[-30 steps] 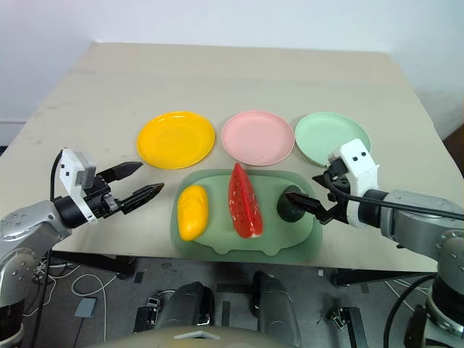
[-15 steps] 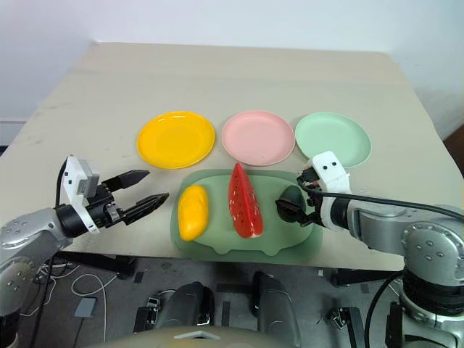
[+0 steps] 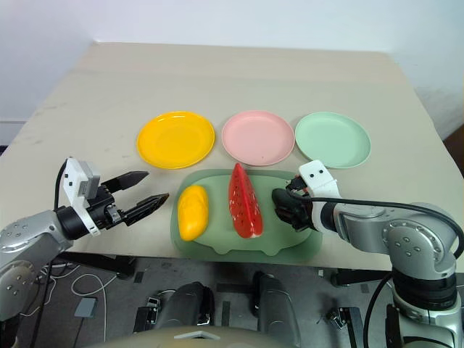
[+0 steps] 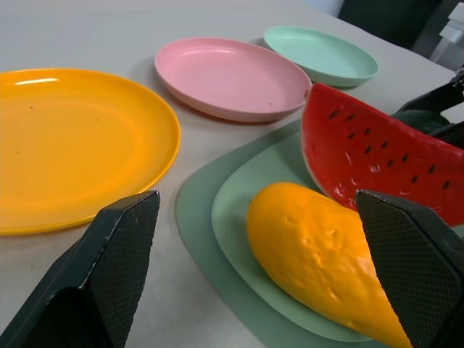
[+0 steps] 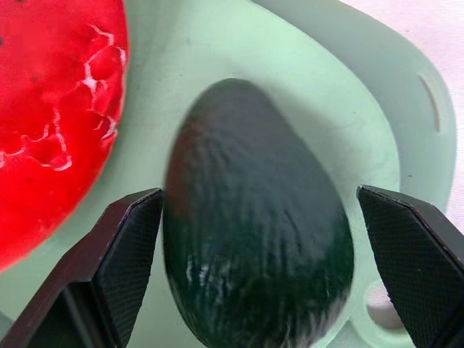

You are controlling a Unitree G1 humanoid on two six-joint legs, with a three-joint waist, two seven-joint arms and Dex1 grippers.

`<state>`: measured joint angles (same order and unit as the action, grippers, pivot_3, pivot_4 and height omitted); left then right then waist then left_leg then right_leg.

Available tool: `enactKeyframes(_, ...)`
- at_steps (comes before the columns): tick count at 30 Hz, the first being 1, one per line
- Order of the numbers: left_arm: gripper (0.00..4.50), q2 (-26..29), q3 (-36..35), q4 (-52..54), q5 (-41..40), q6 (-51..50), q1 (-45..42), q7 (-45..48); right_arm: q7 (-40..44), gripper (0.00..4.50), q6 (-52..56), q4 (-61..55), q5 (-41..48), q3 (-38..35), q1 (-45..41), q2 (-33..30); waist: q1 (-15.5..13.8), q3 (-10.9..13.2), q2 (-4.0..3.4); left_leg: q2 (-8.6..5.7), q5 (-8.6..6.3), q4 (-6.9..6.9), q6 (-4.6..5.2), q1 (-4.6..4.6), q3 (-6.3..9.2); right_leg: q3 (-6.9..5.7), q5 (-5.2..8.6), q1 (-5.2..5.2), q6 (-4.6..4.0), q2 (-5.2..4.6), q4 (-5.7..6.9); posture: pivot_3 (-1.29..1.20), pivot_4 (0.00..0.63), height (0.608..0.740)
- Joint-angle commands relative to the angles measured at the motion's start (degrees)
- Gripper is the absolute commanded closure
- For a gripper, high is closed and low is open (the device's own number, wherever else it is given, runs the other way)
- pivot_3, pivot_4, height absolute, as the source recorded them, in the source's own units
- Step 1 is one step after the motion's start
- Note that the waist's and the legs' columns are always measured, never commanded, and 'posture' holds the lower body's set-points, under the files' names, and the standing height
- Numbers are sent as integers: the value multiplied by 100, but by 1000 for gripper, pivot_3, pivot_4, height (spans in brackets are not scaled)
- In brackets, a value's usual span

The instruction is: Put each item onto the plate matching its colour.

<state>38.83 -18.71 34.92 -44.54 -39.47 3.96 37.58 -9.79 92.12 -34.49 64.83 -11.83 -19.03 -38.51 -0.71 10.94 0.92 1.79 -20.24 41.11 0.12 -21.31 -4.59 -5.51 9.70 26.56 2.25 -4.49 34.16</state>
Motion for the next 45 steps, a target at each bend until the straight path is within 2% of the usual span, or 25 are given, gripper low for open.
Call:
enactKeyframes(1, 0, 60, -98, 150, -77, 81, -32, 1, 30, 1195, 38, -46, -79, -72, -134, 41, 1, 0, 0, 0, 0, 0, 0, 0, 0, 0, 0, 0, 0, 0, 0, 0, 150, 740)
enactKeyframes(2, 0, 65, -101, 150, -81, 76, -46, -7, 60, 1312, 38, -43, -102, -84, -169, 33, 1, 0, 0, 1, 0, 0, 0, 0, 0, 0, 0, 0, -1, 0, 0, 0, 150, 740)
enactKeyframes(6, 0, 88, -149, 153, -103, 64, -102, -45, 511, 1312, -154, 110, -369, -77, -844, -269, 8, 2, -4, 1, 0, 0, 0, -3, -1, 0, 0, 4, -1, 0, 0, 0, 150, 740)
enactKeyframes(9, 0, 79, -184, 122, -135, 59, -166, -107, 836, 1312, -703, 926, -1093, 156, -1535, -709, 14, 4, -6, -1, 0, 0, 0, -3, -3, 1, 1, 7, -2, 0, 1, 0, 150, 740)
enactKeyframes(13, 0, 55, -143, 88, -134, 71, -270, -187, 1387, 1312, -2224, 2779, -2773, 1226, -2278, -1215, -3, 1, -2, -7, 0, -4, 0, -7, 0, -1, 9, 7, -15, 0, -5, 0, 150, 740)
enactKeyframes(18, 0, -7, -33, 81, -94, 120, -379, -304, 2213, 1312, -4007, 5387, -4266, 2074, -3047, -895, 38, 2, -2, -9, -2, -5, 5, -7, -11, 3, 0, 8, 2, 0, -9, 0, 150, 740)
enactKeyframes(21, 0, -43, -11, 152, -76, 139, -374, -380, 2668, 1312, -4786, 6499, -4864, 2308, -3383, -675, 52, 4, -6, -7, -2, -7, 4, -9, -10, 2, -1, 12, 3, 2, -5, 0, 150, 740)
enactKeyframes(23, 0, -67, -65, 200, -81, 142, -341, -444, 2937, 585, -5066, 6900, -5099, 2327, -3549, -593, 56, 5, -9, -6, -2, -7, 4, -11, -11, 3, -1, 14, 4, 2, -4, 0, 150, 740)
enactKeyframes(24, 0, -71, -92, 220, -87, 142, -318, -466, 3049, 385, -5136, 6981, -5193, 2321, -3600, -576, 56, 6, -9, -5, -1, -7, 4, -11, -10, 2, -1, 15, 4, 2, -4, 0, 150, 740)
enactKeyframes(25, 0, -78, -118, 257, -103, 140, -279, -489, 3131, 29, -5152, 6961, -5291, 2316, -3626, -594, 55, 6, -10, -4, -1, -7, 3, -11, -10, 2, -2, 15, 4, 2, -4, 0, 150, 740)
enactKeyframes(28, 0, -85, -144, 327, -128, 150, -184, -534, 3352, 29, -5158, 6534, -5572, 2285, -3553, -734, 55, 6, -10, -1, -1, -7, 3, -10, -11, 2, -2, 15, 4, 0, -3, 0, 150, 740)
enactKeyframes(32, 0, -87, -153, 337, -131, 164, -124, -571, 3798, 29, -4706, 5015, -5481, 1982, -3189, -1113, 25, 10, -16, 3, -1, -7, 3, -10, -9, 2, -1, 16, 4, -1, -1, 0, 150, 740)
enactKeyframes(36, 0, -57, -145, 213, -86, 191, -160, -529, 4491, 29, -2544, 2723, -3922, 1086, -2858, -1130, 2, 10, -16, 6, -1, -7, 3, -12, -7, -1, -1, 18, 4, -1, -2, 0, 150, 740)
enactKeyframes(40, 0, -4, -50, 63, -72, 172, -309, -438, 4476, 29, -192, 1057, -2640, 285, -2746, -202, 18, 8, -13, 13, -1, -7, 2, -6, -4, -1, -1, 12, 3, 2, 1, 0, 150, 740)
enactKeyframes(45, 0, 68, 128, -202, 18, 171, -578, -258, 3313, 29, 38, 630, -1657, 418, -2293, 890, -13, 8, -13, 4, -1, -5, 2, -9, 0, -4, -2, 12, 1, -6, 5, 0, 150, 740)
